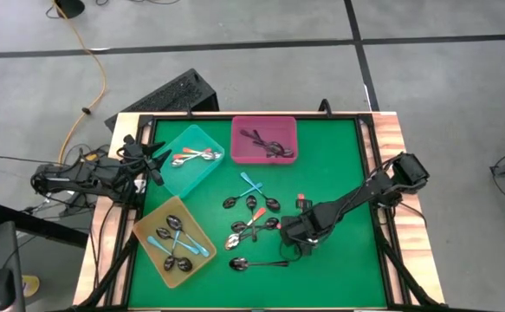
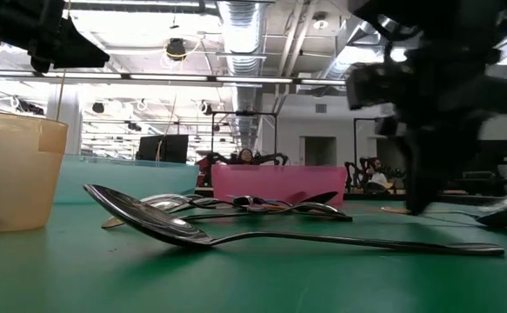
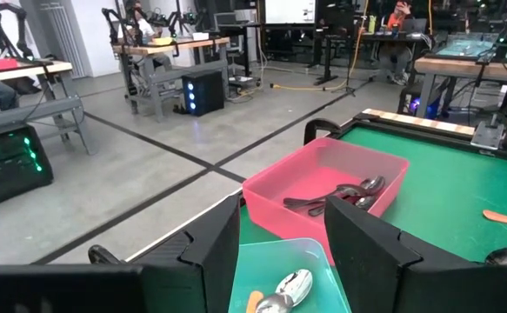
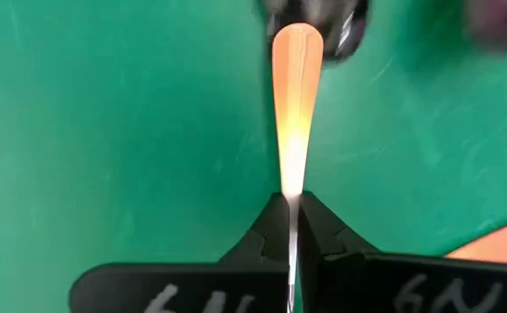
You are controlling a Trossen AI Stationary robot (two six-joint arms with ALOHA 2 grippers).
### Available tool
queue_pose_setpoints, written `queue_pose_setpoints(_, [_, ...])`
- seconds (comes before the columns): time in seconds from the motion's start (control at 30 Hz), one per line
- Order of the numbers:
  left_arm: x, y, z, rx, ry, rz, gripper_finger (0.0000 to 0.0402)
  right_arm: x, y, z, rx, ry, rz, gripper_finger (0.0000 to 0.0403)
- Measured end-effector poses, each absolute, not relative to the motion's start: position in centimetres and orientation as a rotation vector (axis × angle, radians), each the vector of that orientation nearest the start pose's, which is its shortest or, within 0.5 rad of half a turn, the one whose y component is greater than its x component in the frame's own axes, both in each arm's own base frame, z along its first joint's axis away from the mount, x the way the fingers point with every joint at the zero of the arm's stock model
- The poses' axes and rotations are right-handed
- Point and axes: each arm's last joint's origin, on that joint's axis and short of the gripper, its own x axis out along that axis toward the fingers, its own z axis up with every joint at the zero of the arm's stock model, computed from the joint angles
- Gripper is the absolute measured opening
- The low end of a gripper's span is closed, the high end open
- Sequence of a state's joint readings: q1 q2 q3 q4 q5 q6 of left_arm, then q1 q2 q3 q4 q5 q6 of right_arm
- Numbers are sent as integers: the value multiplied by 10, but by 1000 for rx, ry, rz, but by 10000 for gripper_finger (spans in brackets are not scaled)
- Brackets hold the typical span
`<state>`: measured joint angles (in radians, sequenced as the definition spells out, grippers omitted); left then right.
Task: Sort silverware by color (type)
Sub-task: Put the orange spoon into the blue bin
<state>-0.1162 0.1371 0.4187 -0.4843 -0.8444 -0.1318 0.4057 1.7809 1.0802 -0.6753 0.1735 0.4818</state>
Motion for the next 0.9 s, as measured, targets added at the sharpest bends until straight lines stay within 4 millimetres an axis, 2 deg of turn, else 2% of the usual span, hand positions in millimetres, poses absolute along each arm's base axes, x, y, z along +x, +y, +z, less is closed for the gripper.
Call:
queue_pose_setpoints(0.37, [64,14,248,-30,136,736,158,311,126,175,-2,1232,-72,9])
queue_pose_setpoints(0.57, [64,14,248,-30,136,736,158,332,111,186,-62,1089,-54,9])
queue_pose_setpoints(0.73, [64,14,248,-30,136,736,158,359,87,199,-97,876,-69,9])
queue_pose_setpoints(0.9, [64,14,248,-30,136,736,158,389,61,227,-122,510,-84,8])
